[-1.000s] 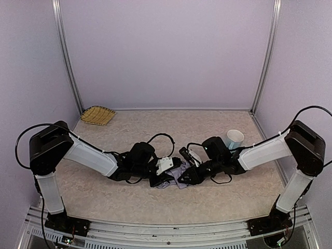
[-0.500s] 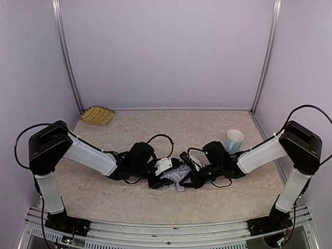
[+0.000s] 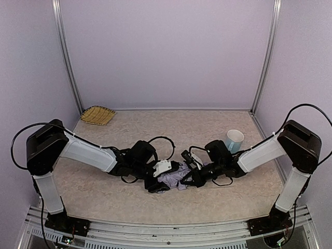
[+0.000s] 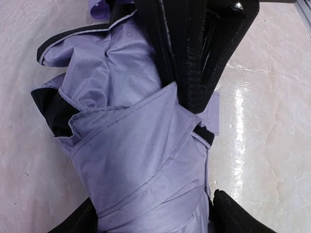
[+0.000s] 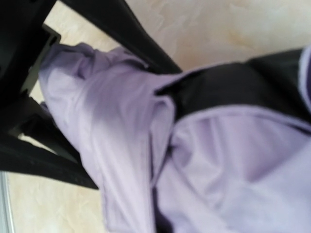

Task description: Put away the umbrella

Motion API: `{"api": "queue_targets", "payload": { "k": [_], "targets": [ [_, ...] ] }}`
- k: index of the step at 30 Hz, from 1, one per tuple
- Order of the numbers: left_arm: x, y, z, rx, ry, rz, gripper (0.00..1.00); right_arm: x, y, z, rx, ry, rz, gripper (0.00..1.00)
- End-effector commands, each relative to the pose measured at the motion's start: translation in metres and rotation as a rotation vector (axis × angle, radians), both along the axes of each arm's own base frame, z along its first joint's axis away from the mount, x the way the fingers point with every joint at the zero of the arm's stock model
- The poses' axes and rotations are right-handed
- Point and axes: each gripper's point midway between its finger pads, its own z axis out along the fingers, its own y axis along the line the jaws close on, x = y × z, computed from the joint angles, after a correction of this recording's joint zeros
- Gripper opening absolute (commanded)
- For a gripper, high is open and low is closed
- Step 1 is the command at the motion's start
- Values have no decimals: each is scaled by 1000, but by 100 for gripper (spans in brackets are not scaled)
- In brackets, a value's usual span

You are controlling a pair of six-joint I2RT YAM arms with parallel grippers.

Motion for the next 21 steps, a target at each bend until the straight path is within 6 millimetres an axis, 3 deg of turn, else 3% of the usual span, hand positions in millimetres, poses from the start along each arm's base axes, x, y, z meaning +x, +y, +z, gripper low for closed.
{"api": "queue_targets", "payload": {
  "k": [1,6,12,14,16,20,21],
  "targets": [
    [-25,30,-35,175,201,55,73,5,-12,-8,-69,-23,8,0],
    [-12,34,-23,225,183,140,76,8,-17,-10,-71,-22,18,0],
    [-17,24,-34,210,227,160,72,4,-15,-7,-40,-25,38,0],
    [-21,23,-41,213,265,158,59,4,-15,-5,-39,-33,48,0],
    [-24,25,-47,232,293,165,35,4,-14,0,-41,-44,67,0],
    [-22,31,-53,238,324,186,3,6,-6,34,-7,-102,113,0],
    [-19,32,-55,235,335,204,0,7,-3,47,13,-121,122,0]
  ]
}}
